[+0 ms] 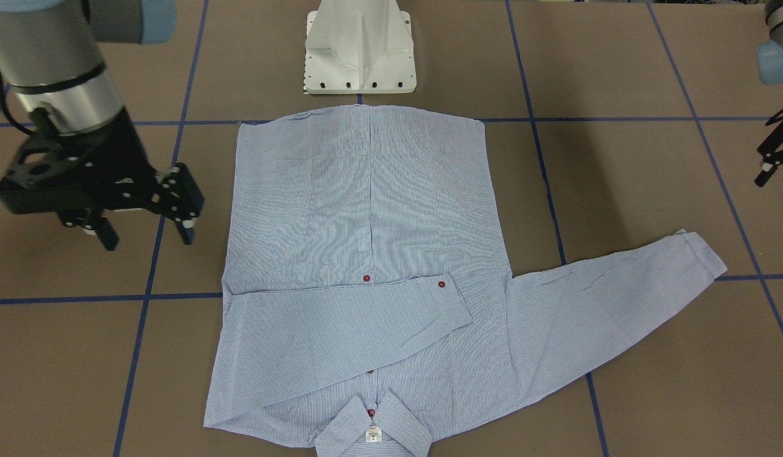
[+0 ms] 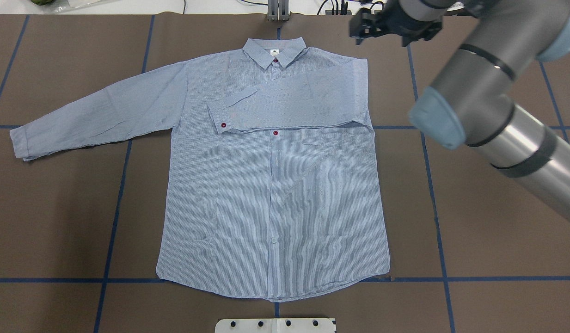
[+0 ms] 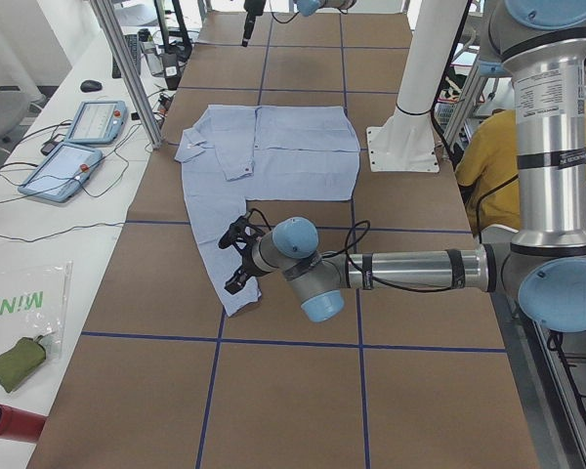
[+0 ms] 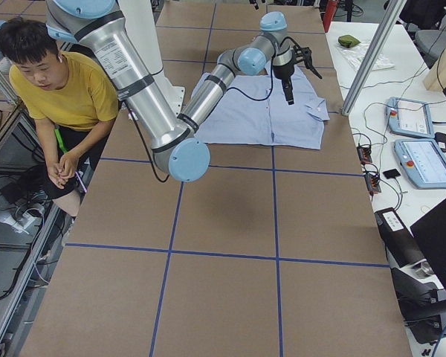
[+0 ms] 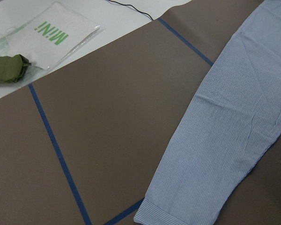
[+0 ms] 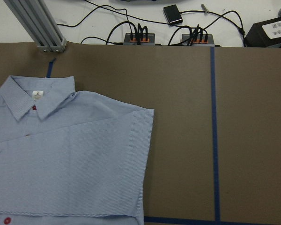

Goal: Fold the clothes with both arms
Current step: 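Release the sleeve and raise the right gripper away from the shirt, then lower the left gripper to the cuff of the other sleeve and grasp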

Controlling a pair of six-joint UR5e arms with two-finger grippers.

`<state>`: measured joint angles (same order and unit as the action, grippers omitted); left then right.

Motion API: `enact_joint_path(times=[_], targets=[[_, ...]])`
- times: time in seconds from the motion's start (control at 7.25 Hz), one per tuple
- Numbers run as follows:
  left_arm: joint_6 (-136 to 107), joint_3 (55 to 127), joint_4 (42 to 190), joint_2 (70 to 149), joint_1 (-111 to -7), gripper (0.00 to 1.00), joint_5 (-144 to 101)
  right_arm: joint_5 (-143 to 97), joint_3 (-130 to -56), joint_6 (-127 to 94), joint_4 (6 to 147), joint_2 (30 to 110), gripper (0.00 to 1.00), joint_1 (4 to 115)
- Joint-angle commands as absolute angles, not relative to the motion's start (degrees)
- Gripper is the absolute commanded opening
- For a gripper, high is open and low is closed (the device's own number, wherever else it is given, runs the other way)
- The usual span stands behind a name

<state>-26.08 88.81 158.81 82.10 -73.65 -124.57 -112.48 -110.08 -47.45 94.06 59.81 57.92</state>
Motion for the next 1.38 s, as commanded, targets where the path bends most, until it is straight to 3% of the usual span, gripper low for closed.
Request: enact_joint_path(times=[0.0,0.41,0.83,1.24], targets=[[-41.78,82.2,171.53,82.44,-64.28,1.0,-114.21,-118.7,-115.64,-36.44,93.6,71.06,1.0,65.27],[-64.96,78.41,172.79,84.63,-56.72,1.0,-107.09,-123.75,-118.04,-29.45,93.6,77.52,1.0,71.8],[-54.7,78.31,174.98,86.31,-54.14,1.0,-105.55,-123.66,-118.3,-29.44,93.6,77.43,1.0,71.81],[-61.12,79.89,181.44,87.89,-54.49,1.0,-107.59,-123.66,-118.82,-29.53,93.6,77.52,1.0,71.81]])
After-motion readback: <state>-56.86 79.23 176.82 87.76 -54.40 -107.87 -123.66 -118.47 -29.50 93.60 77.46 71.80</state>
